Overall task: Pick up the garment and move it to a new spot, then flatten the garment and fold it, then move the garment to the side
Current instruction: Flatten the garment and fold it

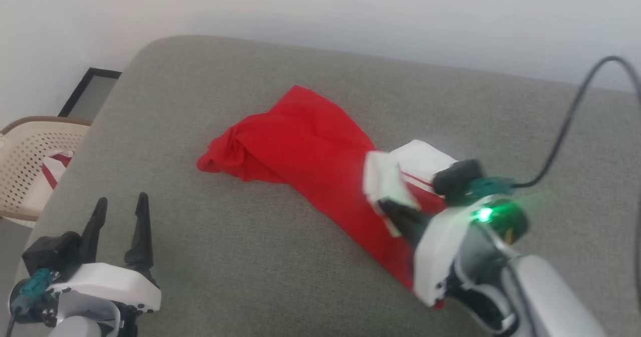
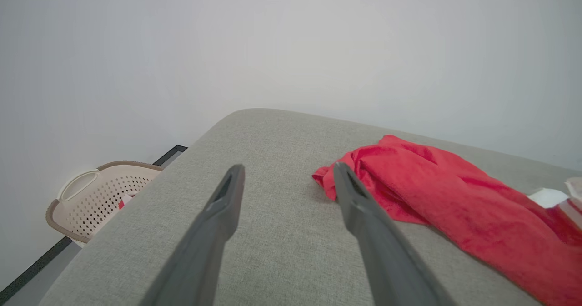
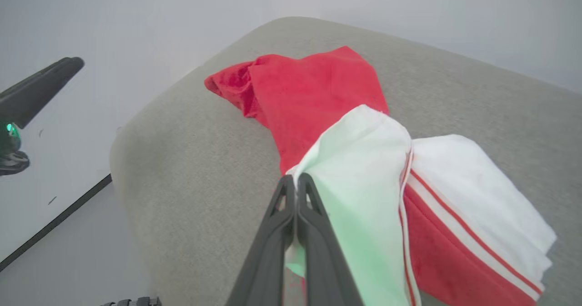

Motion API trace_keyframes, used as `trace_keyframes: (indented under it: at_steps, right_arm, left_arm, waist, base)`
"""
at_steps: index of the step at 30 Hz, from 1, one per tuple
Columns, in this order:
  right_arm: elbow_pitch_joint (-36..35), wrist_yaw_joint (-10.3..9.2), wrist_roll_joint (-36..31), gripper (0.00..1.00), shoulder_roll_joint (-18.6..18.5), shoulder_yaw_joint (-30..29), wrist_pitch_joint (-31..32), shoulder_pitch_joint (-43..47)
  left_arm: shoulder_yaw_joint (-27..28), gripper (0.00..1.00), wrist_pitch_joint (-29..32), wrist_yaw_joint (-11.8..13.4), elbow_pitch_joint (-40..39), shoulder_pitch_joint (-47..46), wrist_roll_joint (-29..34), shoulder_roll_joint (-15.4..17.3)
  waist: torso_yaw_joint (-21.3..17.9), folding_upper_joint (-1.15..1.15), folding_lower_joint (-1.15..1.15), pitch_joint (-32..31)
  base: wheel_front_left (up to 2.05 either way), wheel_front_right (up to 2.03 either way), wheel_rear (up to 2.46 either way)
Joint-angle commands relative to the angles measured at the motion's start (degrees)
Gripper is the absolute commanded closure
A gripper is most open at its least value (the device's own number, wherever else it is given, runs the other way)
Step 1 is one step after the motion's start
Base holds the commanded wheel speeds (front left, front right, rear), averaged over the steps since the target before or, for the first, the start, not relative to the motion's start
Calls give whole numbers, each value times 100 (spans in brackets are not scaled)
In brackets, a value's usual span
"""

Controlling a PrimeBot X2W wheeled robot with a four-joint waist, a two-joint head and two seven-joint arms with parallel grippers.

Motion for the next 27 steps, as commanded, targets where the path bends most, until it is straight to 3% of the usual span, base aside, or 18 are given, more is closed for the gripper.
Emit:
trace_keyframes:
  at_steps: [1, 9, 17, 19, 22, 23, 24, 27]
  right_arm:
    - [-15, -2, 52, 100, 144, 222, 5, 3]
    - [435, -2, 212, 100, 682, 1072, -158, -288]
    - [1334, -2, 100, 100, 837, 1863, -289, -719]
    - [1602, -2, 81, 78, 860, 2078, -305, -841]
    - [1960, -2, 92, 60, 873, 2435, -234, -1009]
    - [2043, -2, 84, 25, 875, 2548, -237, -1072]
    - [2117, -2, 139, 0, 876, 2626, -237, -1105]
    - [2225, -2, 264, 0, 876, 2744, -291, -1233]
  left_arm:
    - [-30, 0, -3, -33, 34, 51, 30, 3]
    - [-144, 0, 46, -78, 87, -74, 53, -2]
    - [-215, 0, 49, -101, 178, -168, 67, -43]
    - [-228, 0, 44, -114, 216, -187, 62, -56]
    - [-243, 0, 35, -132, 257, -239, 61, -86]
    - [-250, 0, 32, -136, 270, -252, 59, -96]
    - [-256, 0, 30, -144, 284, -259, 56, -104]
    - [-256, 0, 25, -167, 334, -255, 44, -104]
  waist:
    - [63, 0, 0, -68]
    - [259, 0, 0, -144]
    - [367, 0, 0, -118]
    - [381, 0, 0, -118]
    - [404, 0, 0, -117]
    - [409, 0, 0, -119]
    - [413, 0, 0, -123]
    - [404, 0, 0, -144]
  base:
    - [0, 0, 0]
    - [0, 0, 0]
    - [0, 0, 0]
    - [0, 0, 0]
    - [0, 0, 0]
    - [0, 0, 0]
    - [0, 0, 0]
    - [0, 0, 0]
